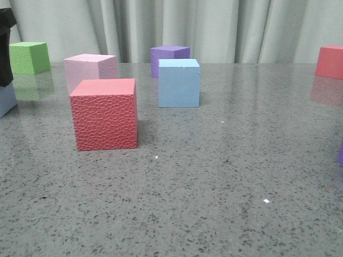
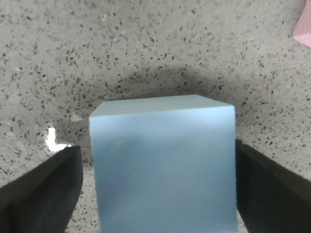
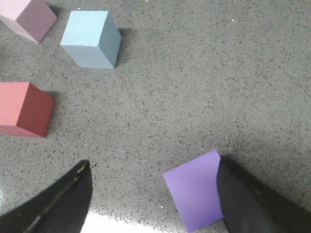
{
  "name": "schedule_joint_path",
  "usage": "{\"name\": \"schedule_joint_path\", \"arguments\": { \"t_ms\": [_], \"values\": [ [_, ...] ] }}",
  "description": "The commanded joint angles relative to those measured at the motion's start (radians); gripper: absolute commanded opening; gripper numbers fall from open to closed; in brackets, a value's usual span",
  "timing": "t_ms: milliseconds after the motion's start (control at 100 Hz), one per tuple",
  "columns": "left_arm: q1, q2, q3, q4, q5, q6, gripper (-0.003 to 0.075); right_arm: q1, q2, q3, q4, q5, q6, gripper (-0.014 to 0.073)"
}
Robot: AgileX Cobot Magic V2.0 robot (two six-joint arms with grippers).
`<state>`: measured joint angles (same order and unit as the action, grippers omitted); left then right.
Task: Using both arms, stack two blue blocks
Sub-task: 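Lower the left gripper onto the other light blue cube and close it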
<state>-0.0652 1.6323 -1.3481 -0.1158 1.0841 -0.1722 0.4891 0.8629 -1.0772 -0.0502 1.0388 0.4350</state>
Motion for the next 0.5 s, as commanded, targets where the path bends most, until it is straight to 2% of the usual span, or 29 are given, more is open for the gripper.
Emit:
{"name": "schedule_joint_path", "arguments": {
  "t_ms": [0,490],
  "values": [
    [0.001,-0.038,-0.031,-0.007,-0.012,-0.001,0.0573,-0.002,-0.01,-0.023,-0.018,-0.066,-0.009,0.0535],
    [0.001,-0.037,-0.031,-0.009,-0.014,-0.001,0.0232,-0.002,-0.01,-0.023,-0.03,-0.066,-0.009,0.0535]
  ]
}}
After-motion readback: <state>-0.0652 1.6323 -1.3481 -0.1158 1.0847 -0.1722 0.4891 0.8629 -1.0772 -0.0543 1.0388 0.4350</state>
